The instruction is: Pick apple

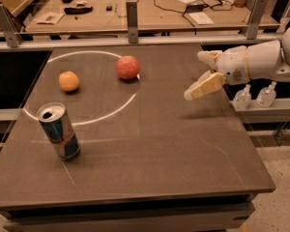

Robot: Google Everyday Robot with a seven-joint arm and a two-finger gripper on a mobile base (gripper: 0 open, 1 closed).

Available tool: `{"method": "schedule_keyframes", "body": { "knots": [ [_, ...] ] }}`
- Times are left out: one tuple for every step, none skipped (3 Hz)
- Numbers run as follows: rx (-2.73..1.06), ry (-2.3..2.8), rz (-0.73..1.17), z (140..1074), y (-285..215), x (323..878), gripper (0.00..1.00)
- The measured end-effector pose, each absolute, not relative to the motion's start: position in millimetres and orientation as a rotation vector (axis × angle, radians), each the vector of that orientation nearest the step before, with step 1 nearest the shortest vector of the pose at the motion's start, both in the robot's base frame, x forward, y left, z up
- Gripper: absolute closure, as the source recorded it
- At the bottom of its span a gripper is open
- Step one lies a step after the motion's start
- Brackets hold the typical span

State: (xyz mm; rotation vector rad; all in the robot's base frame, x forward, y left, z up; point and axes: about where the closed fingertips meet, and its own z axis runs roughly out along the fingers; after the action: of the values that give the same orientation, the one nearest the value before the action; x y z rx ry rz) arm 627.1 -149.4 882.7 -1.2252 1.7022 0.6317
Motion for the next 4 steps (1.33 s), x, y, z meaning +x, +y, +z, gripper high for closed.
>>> {"method": "schedule_keyframes", "body": {
  "knots": [
    [-1.216,1.691,0.646,885,-133,639,0.0],
    [-1.24,1.666,0.645,887,-103,661,0.0],
    [-1.288,1.647,0.678,884,-72,676,0.0],
    [-1.33,1.637,0.731,880,-43,684,0.0]
  ]
}}
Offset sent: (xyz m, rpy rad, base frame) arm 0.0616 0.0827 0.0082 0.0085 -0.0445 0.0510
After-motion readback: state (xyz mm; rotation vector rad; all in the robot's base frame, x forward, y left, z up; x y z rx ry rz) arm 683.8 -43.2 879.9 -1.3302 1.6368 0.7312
